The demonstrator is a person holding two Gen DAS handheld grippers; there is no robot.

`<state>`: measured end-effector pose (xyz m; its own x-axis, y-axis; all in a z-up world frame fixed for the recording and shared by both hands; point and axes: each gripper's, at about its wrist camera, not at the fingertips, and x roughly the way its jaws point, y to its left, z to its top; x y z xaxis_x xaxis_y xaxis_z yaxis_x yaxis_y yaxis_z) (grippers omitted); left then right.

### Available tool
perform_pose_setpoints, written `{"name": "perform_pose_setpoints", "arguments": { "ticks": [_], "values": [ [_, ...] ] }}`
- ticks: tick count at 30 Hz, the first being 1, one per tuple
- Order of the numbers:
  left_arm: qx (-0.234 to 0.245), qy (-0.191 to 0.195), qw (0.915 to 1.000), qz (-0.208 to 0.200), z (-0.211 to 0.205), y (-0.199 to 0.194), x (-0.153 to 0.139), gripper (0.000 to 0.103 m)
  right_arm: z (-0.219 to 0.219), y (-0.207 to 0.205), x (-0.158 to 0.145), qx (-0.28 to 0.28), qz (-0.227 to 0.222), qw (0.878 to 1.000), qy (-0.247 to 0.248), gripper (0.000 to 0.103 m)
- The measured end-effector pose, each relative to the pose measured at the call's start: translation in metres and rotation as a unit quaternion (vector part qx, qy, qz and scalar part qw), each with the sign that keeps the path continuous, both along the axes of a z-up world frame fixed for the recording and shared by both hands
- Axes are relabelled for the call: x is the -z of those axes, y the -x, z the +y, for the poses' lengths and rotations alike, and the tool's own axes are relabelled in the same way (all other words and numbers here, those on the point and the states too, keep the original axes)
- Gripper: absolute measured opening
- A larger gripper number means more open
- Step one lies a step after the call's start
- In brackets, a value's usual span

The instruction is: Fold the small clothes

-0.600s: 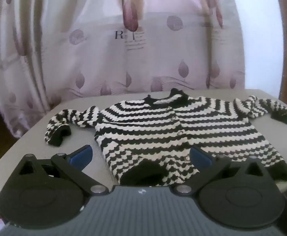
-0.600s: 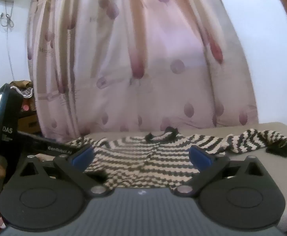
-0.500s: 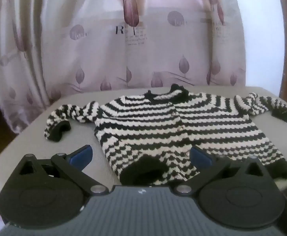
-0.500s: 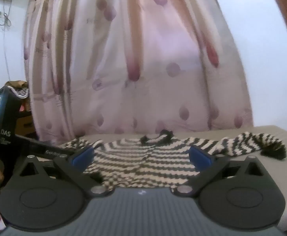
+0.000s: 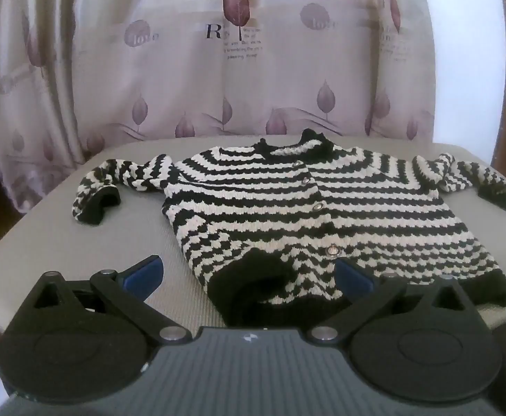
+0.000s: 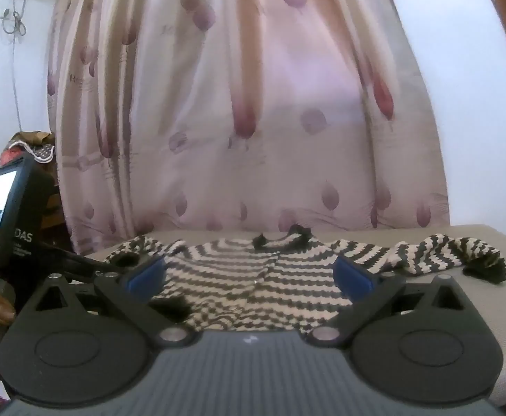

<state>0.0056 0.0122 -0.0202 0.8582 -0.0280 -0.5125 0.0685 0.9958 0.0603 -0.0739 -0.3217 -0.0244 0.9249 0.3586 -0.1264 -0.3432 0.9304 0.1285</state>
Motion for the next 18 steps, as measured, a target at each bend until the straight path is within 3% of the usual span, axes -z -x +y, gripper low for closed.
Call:
{"name": "perform_pose_setpoints", "arguments": {
  "ticks": [18],
  "values": [
    [-0.012, -0.013, 0.9995, 0.027, 0.0, -0.007, 0.021, 0.103, 0.009, -0.003, 0.01, -0.009, 0.024, 1.0, -0.001, 0.103]
  ]
}}
